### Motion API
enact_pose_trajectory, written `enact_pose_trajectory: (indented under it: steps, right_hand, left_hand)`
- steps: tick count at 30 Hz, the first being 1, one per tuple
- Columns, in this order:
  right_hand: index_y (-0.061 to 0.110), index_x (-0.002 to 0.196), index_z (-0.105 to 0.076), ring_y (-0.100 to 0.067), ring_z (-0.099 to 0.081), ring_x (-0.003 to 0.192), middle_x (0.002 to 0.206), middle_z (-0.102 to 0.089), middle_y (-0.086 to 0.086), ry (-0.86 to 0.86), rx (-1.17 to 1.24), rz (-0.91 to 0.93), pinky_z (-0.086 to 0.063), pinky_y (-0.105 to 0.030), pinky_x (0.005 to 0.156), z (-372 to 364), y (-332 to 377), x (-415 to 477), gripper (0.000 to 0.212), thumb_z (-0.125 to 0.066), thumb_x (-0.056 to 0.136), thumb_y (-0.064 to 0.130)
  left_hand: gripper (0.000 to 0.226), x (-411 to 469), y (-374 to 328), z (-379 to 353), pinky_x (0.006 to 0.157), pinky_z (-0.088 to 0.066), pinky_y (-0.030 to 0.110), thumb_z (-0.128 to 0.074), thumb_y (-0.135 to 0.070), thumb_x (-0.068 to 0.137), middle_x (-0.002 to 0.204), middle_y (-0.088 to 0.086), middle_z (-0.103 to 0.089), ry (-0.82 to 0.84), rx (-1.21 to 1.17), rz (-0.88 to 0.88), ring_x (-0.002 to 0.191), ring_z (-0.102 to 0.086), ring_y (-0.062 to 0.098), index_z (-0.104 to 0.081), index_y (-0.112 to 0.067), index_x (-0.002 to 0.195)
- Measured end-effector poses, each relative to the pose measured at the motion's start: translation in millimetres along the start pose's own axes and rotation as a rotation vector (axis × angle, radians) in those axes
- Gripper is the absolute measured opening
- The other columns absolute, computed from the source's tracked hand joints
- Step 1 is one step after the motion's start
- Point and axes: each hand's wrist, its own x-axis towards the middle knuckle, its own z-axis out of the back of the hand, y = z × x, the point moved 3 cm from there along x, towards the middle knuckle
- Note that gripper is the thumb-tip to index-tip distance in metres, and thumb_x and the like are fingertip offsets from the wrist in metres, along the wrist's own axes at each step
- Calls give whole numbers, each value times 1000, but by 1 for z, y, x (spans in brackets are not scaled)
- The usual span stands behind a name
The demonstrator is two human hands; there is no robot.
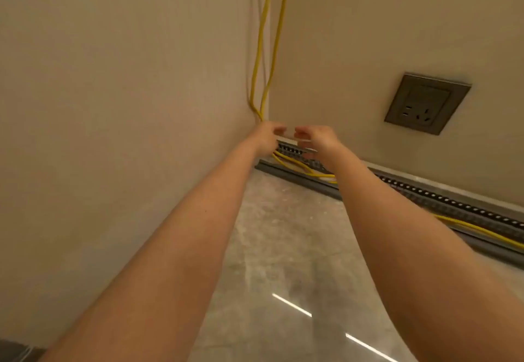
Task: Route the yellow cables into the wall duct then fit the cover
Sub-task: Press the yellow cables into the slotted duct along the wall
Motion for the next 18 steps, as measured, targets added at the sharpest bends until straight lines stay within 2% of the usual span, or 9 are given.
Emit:
enact_pose_trajectory:
  steps: [1, 3, 4, 6, 9, 11, 12, 15, 18]
  right_hand:
    - [2, 129, -54, -29, -50, 128, 136, -56, -13, -5, 11, -17, -43, -41, 97, 0, -4, 0, 36, -44, 98, 18]
    - [1, 129, -54, -29, -50, 128, 136, -56, -14, -7, -29, -46, -41, -43, 104, 2, -11, 0, 36, -45, 98, 18]
    - [1, 128, -54, -30, -51, 127, 136, -56, -14, -10, -62, -47, -41, -44, 104, 4, -15, 3, 36, -46, 98, 18]
    - [0, 126, -57, -29, -54, 124, 133, -58, -15, -13, -133, -35, -44, -42, 99, 8, -21, 8, 35, -48, 97, 18]
    - [1, 119, -62, -27, -61, 107, 119, -65, -17, -11, -347, 42, -46, -35, 85, 14, -25, 13, 31, -45, 96, 12]
    - [3, 113, -67, -23, -59, 95, 104, -67, -13, -5, -550, 102, -46, -32, 84, 18, -28, 12, 28, -48, 93, 7]
    - [5, 113, -68, -22, -59, 97, 104, -66, -11, 4, -639, 125, -45, -29, 86, 19, -29, 10, 28, -50, 91, 6]
    - [8, 118, -66, -26, -58, 114, 121, -65, -11, 35, -837, 198, -45, -30, 95, 16, -30, 4, 32, -52, 89, 5]
    - [12, 125, -56, -31, -57, 112, 124, -61, -13, 92, -1165, 256, -48, -34, 88, 8, -29, -2, 39, -50, 87, 5]
  left_hand:
    - [52, -5, -2, -2, 107, -39, 33, -42, 9, 91, 138, 18, -53, 62, 203, -55, 130, -50, 29, -49, -10, 138]
    - [45, -10, -3, -8, 100, -44, 38, -42, 1, 93, 135, 17, -54, 134, 426, -85, 125, -53, 33, -50, -13, 135]
    - [43, -12, -4, -12, 98, -45, 40, -41, 0, 94, 134, 17, -53, 181, 536, -98, 124, -53, 34, -48, -12, 134]
    - [41, -8, -1, -15, 97, -44, 41, -40, 0, 95, 133, 17, -52, 157, 697, -157, 124, -52, 36, -45, -8, 135]
    - [36, -4, 1, -12, 97, -44, 40, -35, 1, 97, 132, 18, -51, 98, 768, -180, 124, -50, 35, -42, -2, 132]
    - [36, -2, 1, -15, 97, -44, 40, -33, 0, 98, 131, 18, -52, 85, 830, -210, 125, -50, 35, -41, -2, 132]
    - [35, -1, 1, -15, 97, -44, 40, -33, -1, 98, 131, 18, -53, 84, 856, -216, 125, -50, 34, -41, -2, 132]
    - [34, 2, 0, -14, 96, -45, 39, -34, -2, 98, 130, 17, -56, 104, 919, -231, 125, -51, 33, -44, -2, 131]
    - [35, 1, -4, -9, 97, -45, 39, -38, 0, 97, 131, 18, -55, 125, 950, -231, 124, -51, 34, -43, -2, 131]
